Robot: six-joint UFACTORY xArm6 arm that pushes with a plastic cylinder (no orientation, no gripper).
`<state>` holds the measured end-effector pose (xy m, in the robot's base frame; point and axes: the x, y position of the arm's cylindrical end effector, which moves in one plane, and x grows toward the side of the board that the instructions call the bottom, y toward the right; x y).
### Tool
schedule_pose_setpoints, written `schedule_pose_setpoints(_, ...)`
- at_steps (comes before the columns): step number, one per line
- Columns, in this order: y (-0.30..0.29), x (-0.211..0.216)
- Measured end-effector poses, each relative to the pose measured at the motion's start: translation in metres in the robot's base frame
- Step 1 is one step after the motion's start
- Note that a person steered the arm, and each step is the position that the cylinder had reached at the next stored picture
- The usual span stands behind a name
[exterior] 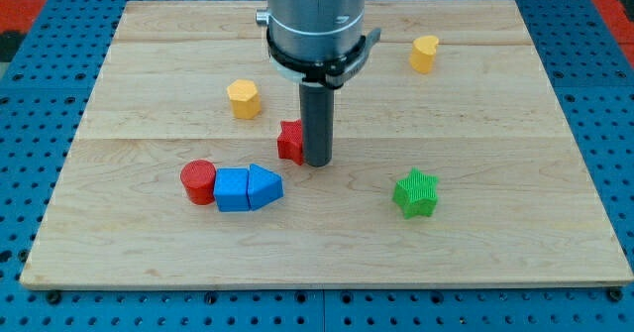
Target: Move the green star towards the centre
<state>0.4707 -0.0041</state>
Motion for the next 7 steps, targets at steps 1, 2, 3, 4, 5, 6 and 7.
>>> schedule_pose_setpoints(1, 0.027, -0.002)
schedule_pose_setpoints(2, 0.14, -0.001)
schedule_pose_setpoints(3, 0.254, 0.002)
schedule_pose_setpoints(4, 0.311, 0.055)
schedule_pose_setpoints(5, 0.303, 0.098)
schedule_pose_setpoints(6, 0.231, 0.11)
schedule_pose_setpoints(7, 0.159, 0.1)
